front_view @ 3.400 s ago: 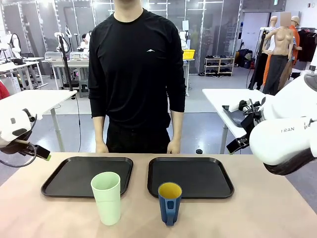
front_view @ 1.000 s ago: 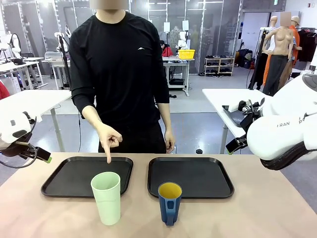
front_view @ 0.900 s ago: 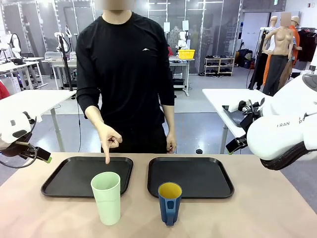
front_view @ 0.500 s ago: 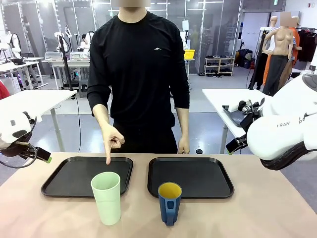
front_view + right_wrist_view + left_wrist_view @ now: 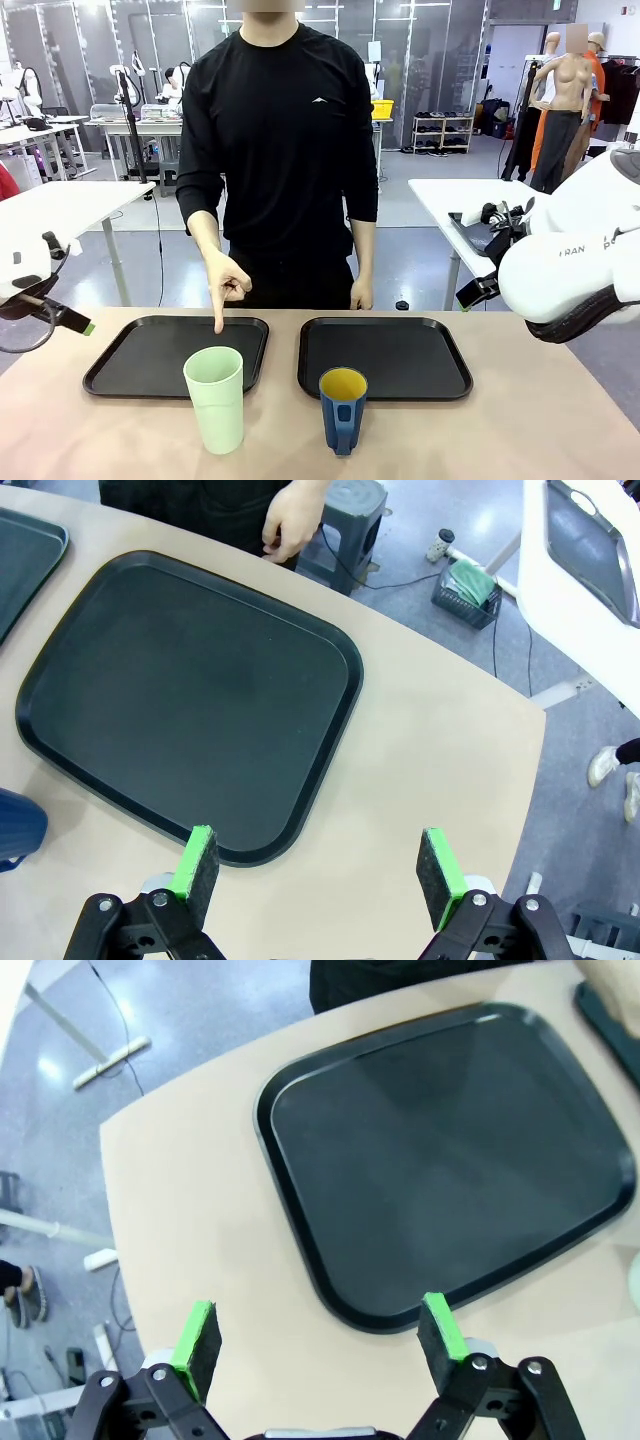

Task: Sort and store the cups by type.
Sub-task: Pick up the Reusable plastic cup.

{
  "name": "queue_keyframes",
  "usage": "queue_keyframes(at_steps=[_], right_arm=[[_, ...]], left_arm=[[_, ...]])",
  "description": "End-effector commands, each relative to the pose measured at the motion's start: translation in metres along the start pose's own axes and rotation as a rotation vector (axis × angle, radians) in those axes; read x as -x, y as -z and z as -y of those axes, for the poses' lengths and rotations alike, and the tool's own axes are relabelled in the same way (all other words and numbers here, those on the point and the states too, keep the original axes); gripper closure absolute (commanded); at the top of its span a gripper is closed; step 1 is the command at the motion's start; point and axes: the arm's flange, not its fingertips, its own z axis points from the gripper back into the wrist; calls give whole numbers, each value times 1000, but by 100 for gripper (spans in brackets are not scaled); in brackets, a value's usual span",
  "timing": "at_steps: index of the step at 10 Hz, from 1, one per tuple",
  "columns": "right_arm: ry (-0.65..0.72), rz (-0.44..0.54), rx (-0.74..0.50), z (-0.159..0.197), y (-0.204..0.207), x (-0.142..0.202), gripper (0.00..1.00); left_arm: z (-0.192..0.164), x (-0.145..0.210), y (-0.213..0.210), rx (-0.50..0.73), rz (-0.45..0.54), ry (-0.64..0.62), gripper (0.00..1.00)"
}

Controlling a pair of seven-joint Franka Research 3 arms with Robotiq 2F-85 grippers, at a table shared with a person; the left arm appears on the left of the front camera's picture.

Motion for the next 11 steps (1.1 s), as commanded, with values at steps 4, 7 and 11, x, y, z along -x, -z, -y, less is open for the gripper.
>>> queue_keyframes(at_steps=[4,7,11], right_arm=[[4,2,-1,1,1,1,0],[4,2,-1,1,1,1,0],[4,2,-1,1,1,1,0]], left_arm=[[-10,88,3,111,-67,269,0],[-14,111,-6,171,-160,414,0],[-47,71,21,183,-173,405,0]])
